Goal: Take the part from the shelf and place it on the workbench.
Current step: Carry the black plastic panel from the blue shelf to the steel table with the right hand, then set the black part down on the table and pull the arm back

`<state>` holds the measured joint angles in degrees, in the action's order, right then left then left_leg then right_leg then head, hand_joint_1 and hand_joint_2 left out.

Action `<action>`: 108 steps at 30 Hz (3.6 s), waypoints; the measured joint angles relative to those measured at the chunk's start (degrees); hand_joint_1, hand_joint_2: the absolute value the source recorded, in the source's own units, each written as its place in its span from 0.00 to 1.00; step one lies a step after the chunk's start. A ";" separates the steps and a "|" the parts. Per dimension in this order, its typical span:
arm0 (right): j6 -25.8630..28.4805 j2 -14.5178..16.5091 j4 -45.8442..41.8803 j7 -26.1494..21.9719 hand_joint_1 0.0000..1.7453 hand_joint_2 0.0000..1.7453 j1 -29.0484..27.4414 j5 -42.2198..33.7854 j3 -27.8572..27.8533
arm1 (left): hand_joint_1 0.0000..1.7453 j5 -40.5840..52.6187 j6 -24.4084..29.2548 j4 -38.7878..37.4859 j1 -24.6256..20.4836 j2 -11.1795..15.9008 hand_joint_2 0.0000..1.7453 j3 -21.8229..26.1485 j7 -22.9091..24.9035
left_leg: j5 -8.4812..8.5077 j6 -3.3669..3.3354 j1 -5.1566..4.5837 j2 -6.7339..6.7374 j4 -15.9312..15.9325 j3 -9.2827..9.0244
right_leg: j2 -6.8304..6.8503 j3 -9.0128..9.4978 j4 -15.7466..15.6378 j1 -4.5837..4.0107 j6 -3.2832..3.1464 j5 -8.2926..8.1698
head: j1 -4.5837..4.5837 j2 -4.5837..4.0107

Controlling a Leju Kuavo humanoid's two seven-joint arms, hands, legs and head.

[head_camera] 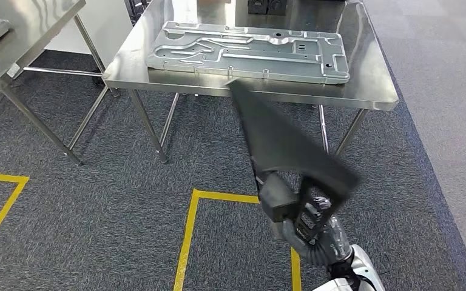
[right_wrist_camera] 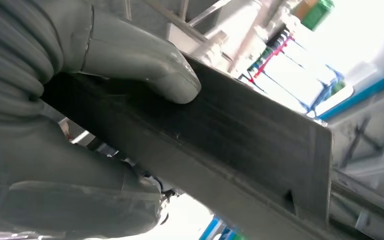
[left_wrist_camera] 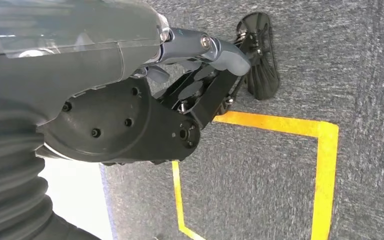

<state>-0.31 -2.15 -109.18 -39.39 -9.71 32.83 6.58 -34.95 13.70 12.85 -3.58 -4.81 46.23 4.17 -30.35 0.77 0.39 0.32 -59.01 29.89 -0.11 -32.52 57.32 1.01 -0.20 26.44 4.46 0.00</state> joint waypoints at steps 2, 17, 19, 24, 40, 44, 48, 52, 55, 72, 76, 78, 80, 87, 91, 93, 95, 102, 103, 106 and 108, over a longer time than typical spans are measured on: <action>0.31 -0.05 0.25 0.00 1.00 1.00 0.22 0.44 0.90 | 0.00 0.00 0.09 0.01 0.00 -0.01 1.00 0.14 0.00 | -3.23 0.34 0.15 -0.05 -7.16 3.51 | 0.11 0.55 -0.20 -0.09 -0.61 0.31 | 0.00 0.00; 0.40 -1.99 0.60 0.00 1.00 1.00 -1.57 -3.51 1.99 | 0.00 0.00 0.12 0.01 0.58 0.26 1.00 0.21 -1.69 | 2.45 -3.15 -0.15 -0.34 2.01 0.26 | -0.10 -0.07 8.29 -0.44 2.35 6.07 | -0.02 0.00; 0.08 -2.26 0.59 0.00 1.00 1.00 -1.73 -4.17 1.58 | 0.00 0.00 0.05 0.01 0.57 0.26 1.00 0.21 -1.70 | 1.60 -3.11 -0.12 -0.38 2.01 -0.57 | -0.08 -5.16 14.78 -0.17 2.93 8.33 | -0.02 0.00; -0.10 -2.76 0.72 0.00 1.00 1.00 -2.09 -4.47 1.01 | 0.00 0.00 0.06 0.01 0.82 0.18 1.00 0.21 -1.68 | -1.75 -2.14 0.23 -0.42 1.99 -4.51 | 0.48 -6.34 6.12 0.35 3.18 0.78 | -0.02 0.00; 0.43 -3.01 0.51 -0.01 1.00 1.00 -2.58 -4.58 0.82 | 0.00 0.00 0.23 0.09 1.19 0.29 1.00 0.18 -1.77 | 1.02 -1.12 -0.24 -0.41 -4.41 8.32 | -0.63 7.59 0.71 -0.16 -0.22 6.97 | -0.02 0.00; 1.38 -2.73 -0.84 -0.02 1.00 1.00 -3.26 -4.20 0.70 | 0.00 0.00 0.09 0.16 0.87 0.35 1.00 0.10 -1.89 | 5.19 -1.60 -0.54 -0.84 -1.09 5.42 | -0.86 9.74 2.42 -0.19 1.46 7.11 | -0.02 0.00; 1.86 -2.54 -1.51 -0.02 1.00 1.00 -3.45 -4.50 0.44 | 0.00 0.01 0.11 0.18 0.49 0.29 1.00 0.06 -1.98 | 4.33 -2.56 -0.23 -0.80 0.71 1.80 | -0.49 2.81 13.44 -0.02 2.45 7.17 | -0.02 0.00; 2.21 -2.48 -1.52 -0.01 1.00 1.00 -4.00 -4.85 -0.03 | 0.00 0.02 0.36 0.17 0.76 0.26 1.00 0.04 -1.98 | 1.93 -2.40 -0.13 -1.06 1.31 -1.20 | -0.27 -4.03 13.85 0.17 3.01 13.15 | -0.02 0.00; 3.24 -2.48 -1.52 -0.01 1.00 1.00 -4.80 -5.46 -0.27 | 0.00 0.01 0.39 0.16 1.14 0.20 1.00 0.02 -1.86 | -0.40 -1.85 -0.10 -1.17 1.30 -3.68 | 0.11 -4.46 5.55 0.22 2.75 3.21 | -0.03 0.00; 0.83 -3.84 -2.15 1.05 1.00 1.00 0.35 1.06 -7.06 | 0.00 0.01 -0.61 0.16 0.97 0.13 1.00 -0.34 -2.89 | 6.34 -0.57 -0.28 -0.58 -1.10 7.29 | -0.47 4.80 1.00 -0.35 0.19 4.35 | -0.02 0.00; 2.39 -8.22 0.46 4.61 1.00 1.00 10.50 6.96 -12.08 | 0.00 0.02 -0.67 0.16 0.61 0.14 1.00 -0.38 -3.64 | 7.12 -1.79 -0.28 -0.56 -0.35 6.95 | -0.49 5.01 1.57 -0.34 1.74 5.89 | -0.03 0.00; 4.58 -12.55 4.50 7.79 1.00 1.00 18.54 11.51 -13.46 | 0.00 0.01 -0.75 0.16 0.31 0.17 1.00 -0.38 -4.77 | 7.09 -2.43 -0.25 -0.36 -0.01 6.65 | -0.12 2.52 6.29 -0.05 2.30 8.28 | -0.03 0.00; 6.67 -17.17 9.37 11.37 1.00 1.00 26.24 15.18 -14.21 | 0.00 0.01 -0.64 0.16 0.05 0.22 1.00 -0.53 -6.02 | 6.75 -2.89 -0.44 -0.42 -0.02 6.46 | 0.05 -2.23 14.11 0.04 2.73 11.01 | -0.04 0.00; 8.37 -27.69 29.57 18.88 1.00 1.00 54.01 29.78 -6.85 | 0.00 0.02 0.93 0.16 -0.22 0.25 1.00 -2.70 -7.22 | 5.20 -2.43 -0.85 -1.49 -0.14 4.56 | -0.11 -2.36 3.10 -0.20 1.99 -0.81 | -0.04 0.00; 12.08 -29.02 40.12 19.97 1.00 1.00 62.00 32.53 -0.76 | 0.00 0.00 0.34 0.19 -0.36 0.30 1.00 -3.40 -7.39 | 4.73 -1.35 -0.83 -1.62 -0.46 5.16 | -0.04 -1.71 1.36 -0.10 0.88 -0.52 | -0.04 0.00; 13.95 -28.93 44.89 20.00 1.00 1.00 64.34 32.48 1.71 | 0.00 0.00 0.27 0.22 -0.39 0.35 1.00 -3.55 -7.44 | 2.64 -0.83 -0.79 -1.34 -4.73 7.28 | 0.19 -1.08 0.88 0.24 0.26 -0.48 | -0.04 0.00; 16.89 -28.20 49.92 20.24 1.00 1.00 65.57 32.72 4.05 | 0.00 0.00 0.27 0.21 -0.38 0.33 1.00 -3.64 -7.45 | 0.12 -0.56 -0.56 -1.13 -12.53 11.52 | 0.32 -0.64 0.82 0.16 -0.15 -0.20 | -0.04 0.00; 23.13 -21.94 66.68 21.51 1.00 1.00 63.63 34.26 8.61 | 0.00 0.01 0.28 0.22 -0.60 0.30 1.00 -3.69 -7.69 | 8.85 -1.33 -0.61 -0.82 -0.72 8.46 | -0.06 0.99 1.00 -0.31 0.37 1.42 | -0.04 0.00; 23.51 -21.00 68.94 21.93 1.00 1.00 63.33 34.68 8.90 | 0.00 0.01 0.30 0.22 -0.66 0.28 1.00 -3.69 -7.79 | 8.80 -1.49 -0.72 -0.80 0.30 7.96 | -0.04 1.01 0.94 -0.39 0.63 1.55 | -0.03 0.00; 23.88 -17.83 75.35 24.96 1.00 1.00 61.02 37.57 10.62 | 0.00 0.00 0.26 0.22 -0.74 0.18 1.00 -3.68 -8.00 | 8.65 -2.06 -0.47 -0.84 1.09 7.26 | 0.01 1.41 0.69 -0.46 1.50 2.01 | -0.03 0.00; 23.87 -16.01 78.29 26.20 1.00 1.00 59.30 38.83 11.81 | 0.00 0.00 0.10 0.22 -0.75 0.11 1.00 -3.67 -7.95 | 8.71 -2.53 -0.18 -0.83 1.79 6.71 | 0.06 0.01 3.76 -0.29 2.00 3.90 | -0.04 0.00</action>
<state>23.56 -18.16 -30.88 -13.18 49.59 71.65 18.39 -34.95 13.80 13.07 -4.33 -4.70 42.57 -3.78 -21.64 -1.77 0.21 -0.51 -57.23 36.61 -0.04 -32.51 61.08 0.71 1.80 30.34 4.42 0.00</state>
